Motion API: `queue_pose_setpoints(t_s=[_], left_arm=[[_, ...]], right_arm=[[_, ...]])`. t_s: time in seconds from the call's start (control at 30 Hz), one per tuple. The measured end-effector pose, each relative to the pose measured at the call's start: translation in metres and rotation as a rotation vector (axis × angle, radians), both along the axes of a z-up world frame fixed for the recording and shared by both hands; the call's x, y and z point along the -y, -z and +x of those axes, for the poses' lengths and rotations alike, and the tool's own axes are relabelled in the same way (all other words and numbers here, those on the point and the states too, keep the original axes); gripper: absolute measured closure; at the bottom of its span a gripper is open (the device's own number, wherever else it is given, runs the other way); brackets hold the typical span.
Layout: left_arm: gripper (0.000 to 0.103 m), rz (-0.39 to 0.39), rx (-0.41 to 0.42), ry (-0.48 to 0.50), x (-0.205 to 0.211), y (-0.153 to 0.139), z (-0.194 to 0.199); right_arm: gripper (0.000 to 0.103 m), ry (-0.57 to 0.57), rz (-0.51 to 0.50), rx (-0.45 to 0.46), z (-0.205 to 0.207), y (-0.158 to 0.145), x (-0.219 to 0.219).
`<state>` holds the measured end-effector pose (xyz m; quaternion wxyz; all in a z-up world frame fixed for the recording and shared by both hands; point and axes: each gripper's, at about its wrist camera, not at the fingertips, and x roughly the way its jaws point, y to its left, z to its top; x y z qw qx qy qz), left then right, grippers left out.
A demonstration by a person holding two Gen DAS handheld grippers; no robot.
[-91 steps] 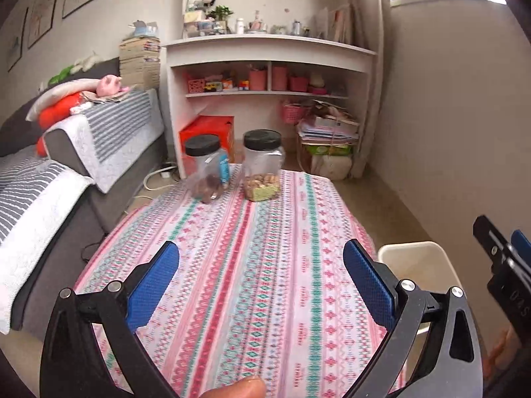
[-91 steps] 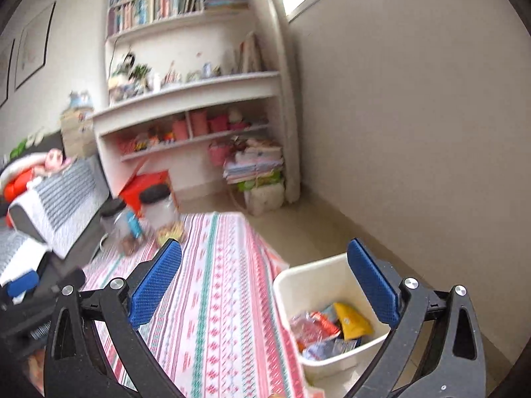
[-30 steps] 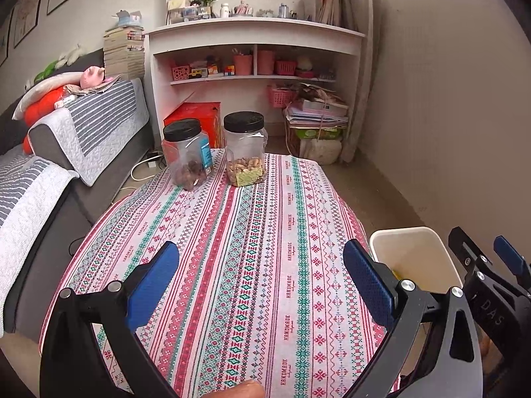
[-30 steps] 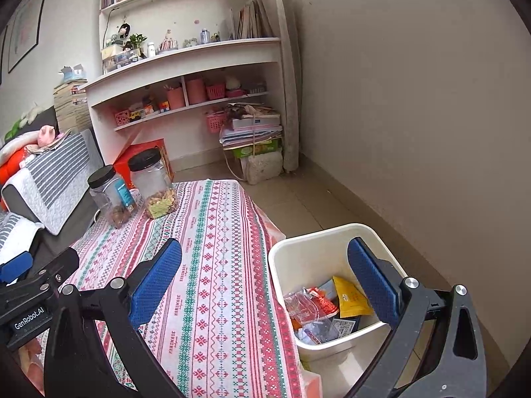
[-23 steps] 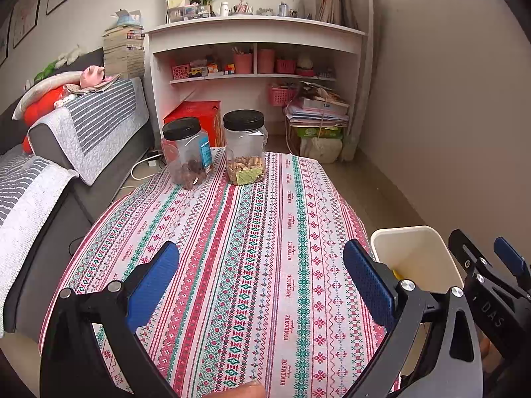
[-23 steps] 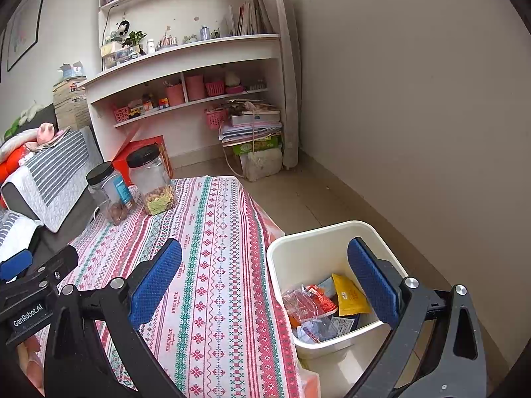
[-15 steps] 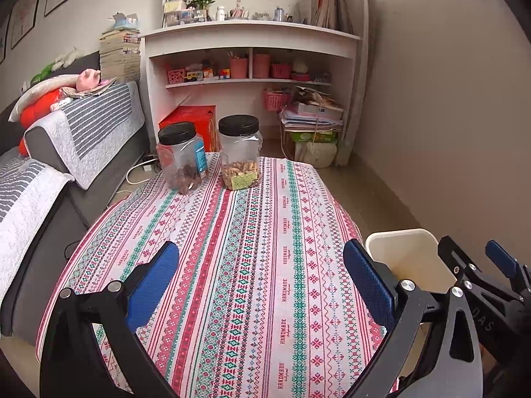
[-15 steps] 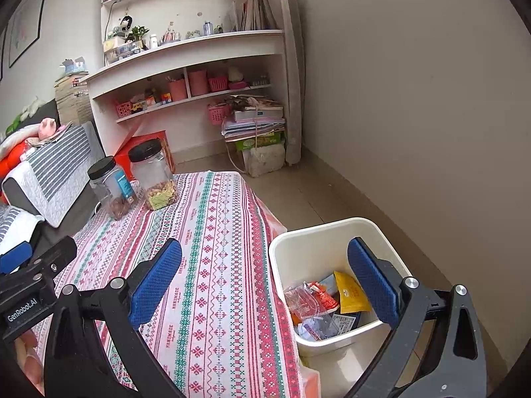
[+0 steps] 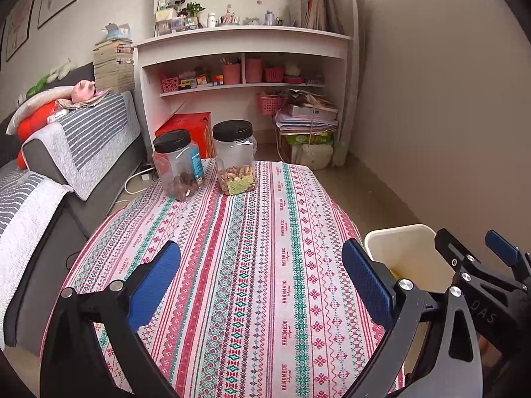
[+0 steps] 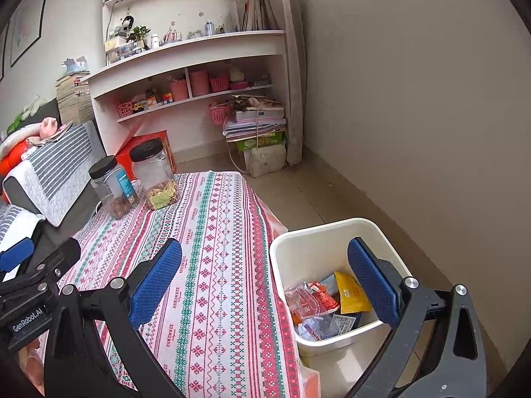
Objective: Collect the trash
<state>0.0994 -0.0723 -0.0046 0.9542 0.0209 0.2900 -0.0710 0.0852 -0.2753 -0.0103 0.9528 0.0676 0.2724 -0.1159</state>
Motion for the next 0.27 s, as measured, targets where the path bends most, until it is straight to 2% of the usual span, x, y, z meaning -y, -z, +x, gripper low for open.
queue_pose_setpoints(t_s=[0.27], left_arm=[[0.007, -0.014, -0.022, -0.014, -0.0025, -0.0014, 0.0039]], right_arm=[[0.007, -0.003, 0.000, 0.003, -0.0011, -0.0001, 0.0006]])
